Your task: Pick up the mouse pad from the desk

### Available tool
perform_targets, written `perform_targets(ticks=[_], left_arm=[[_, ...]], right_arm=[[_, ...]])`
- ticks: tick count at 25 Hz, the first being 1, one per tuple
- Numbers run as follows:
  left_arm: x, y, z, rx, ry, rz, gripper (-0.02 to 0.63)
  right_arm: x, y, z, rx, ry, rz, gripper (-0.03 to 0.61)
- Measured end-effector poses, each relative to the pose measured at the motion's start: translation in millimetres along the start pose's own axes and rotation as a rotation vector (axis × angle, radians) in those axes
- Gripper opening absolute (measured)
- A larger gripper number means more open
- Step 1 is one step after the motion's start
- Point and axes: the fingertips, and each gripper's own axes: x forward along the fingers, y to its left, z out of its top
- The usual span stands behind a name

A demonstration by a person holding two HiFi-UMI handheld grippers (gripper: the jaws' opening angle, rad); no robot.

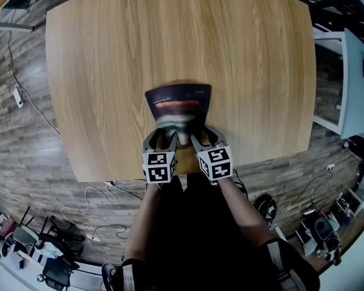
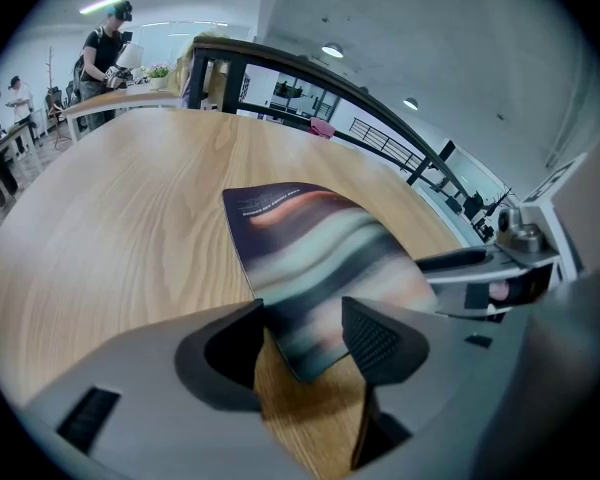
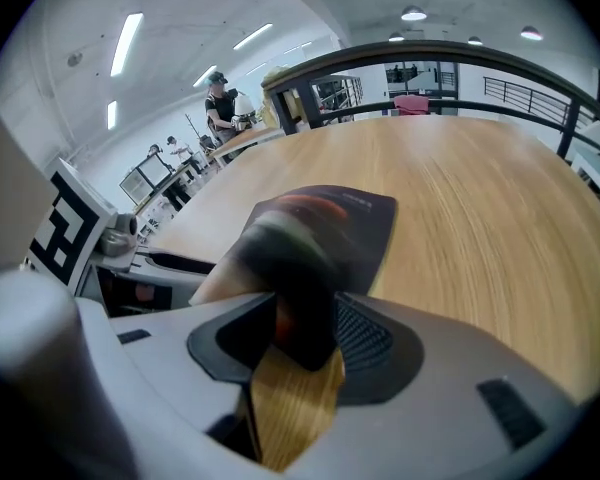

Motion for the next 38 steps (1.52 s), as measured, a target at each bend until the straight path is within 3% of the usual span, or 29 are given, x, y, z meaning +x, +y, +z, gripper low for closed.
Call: perform_targets(ticks=[13, 16, 25, 38], left_arm=[[0, -14, 1, 0.033, -0.005, -0.055, 0.234], [2, -22, 4, 0.052, -0.009, -0.076, 0.141], [6, -32, -2, 0.062, 0.003, -0.129, 0.049], [5, -47, 8, 0.107, -0.018, -0.198, 0.023]], right_arm=[[8, 12, 1, 0.022, 0.009, 0.071, 0.122], [11, 15, 1, 0.021, 0.011, 0.086, 0.097], [9, 17, 1, 0.048, 0.01, 0.121, 0.05], [7, 23, 2, 0.017, 0.015, 0.189, 0.031]])
